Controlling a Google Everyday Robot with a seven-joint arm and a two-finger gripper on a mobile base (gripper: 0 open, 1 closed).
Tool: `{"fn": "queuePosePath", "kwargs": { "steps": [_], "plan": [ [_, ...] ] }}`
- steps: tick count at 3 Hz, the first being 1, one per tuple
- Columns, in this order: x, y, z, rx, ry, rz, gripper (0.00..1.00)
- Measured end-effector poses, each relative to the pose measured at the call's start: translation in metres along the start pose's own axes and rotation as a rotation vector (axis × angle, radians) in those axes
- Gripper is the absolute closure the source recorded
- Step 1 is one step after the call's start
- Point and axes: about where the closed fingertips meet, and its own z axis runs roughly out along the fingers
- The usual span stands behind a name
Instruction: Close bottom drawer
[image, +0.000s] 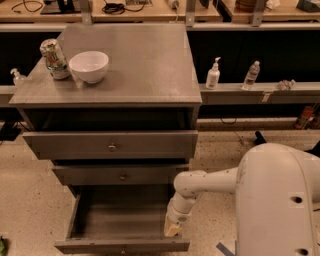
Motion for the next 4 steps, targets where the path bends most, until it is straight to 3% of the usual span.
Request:
{"fn": "queuePosePath", "kwargs": {
  "steps": [1,2,3,4],
  "plan": [
    [0.002,0.013,0.059,-0.075,-0.017,0.011,1.00],
    [0.002,0.015,0.062,-0.082,-0.012,0.010,1.00],
    [0.003,0.017,0.074,-0.113,0.035,0.014,1.00],
    [0.010,0.024,0.101,-0.142,0.045,0.031,1.00]
  ]
}}
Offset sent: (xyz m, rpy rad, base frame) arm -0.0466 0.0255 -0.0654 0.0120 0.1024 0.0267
